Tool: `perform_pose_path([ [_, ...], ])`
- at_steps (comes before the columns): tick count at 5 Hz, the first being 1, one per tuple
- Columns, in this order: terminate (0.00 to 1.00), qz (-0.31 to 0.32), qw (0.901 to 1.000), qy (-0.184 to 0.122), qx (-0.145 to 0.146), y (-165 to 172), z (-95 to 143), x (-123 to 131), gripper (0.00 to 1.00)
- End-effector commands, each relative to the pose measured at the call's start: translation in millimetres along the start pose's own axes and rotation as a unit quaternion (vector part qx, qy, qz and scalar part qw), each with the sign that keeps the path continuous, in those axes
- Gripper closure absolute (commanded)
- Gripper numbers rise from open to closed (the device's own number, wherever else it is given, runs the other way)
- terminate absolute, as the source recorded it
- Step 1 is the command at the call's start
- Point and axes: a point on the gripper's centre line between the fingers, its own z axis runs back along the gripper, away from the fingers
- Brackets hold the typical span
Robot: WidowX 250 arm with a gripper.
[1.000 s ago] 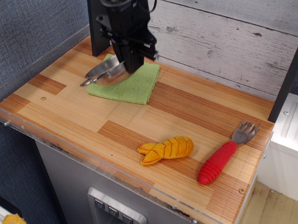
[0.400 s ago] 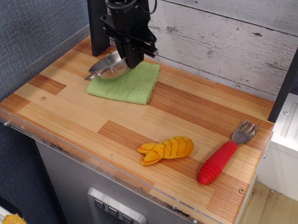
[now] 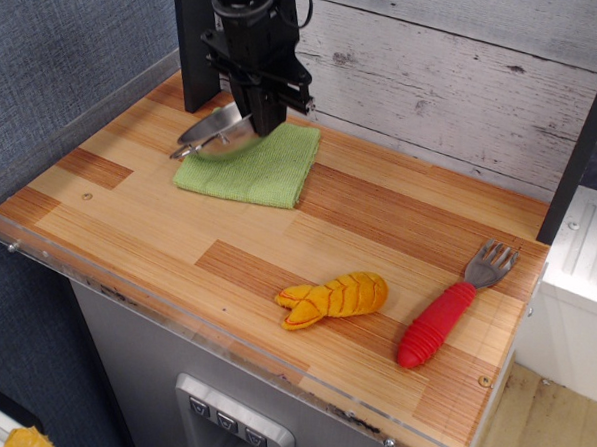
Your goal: Place the colander on top of the green towel
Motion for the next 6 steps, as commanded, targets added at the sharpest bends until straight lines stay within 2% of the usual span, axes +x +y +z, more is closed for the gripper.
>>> perform_pose_path([
  [1, 0.00, 0.025, 0.9990, 0.000, -0.037, -6.1, 4.1, 4.7, 0.00],
  [3, 0.00, 0.005, 0.9988, -0.038, -0.031, -19.5, 25.4, 8.6, 0.00],
  [4, 0.00, -0.001, 0.9977, -0.065, -0.021, -26.0, 44.5, 6.2, 0.00],
  [5, 0.00, -0.026, 0.9963, -0.081, -0.015, -48.1, 73.2, -0.3, 0.00],
  [6, 0.00, -0.049, 0.9964, -0.068, 0.006, -75.2, 95.6, -4.1, 0.00],
])
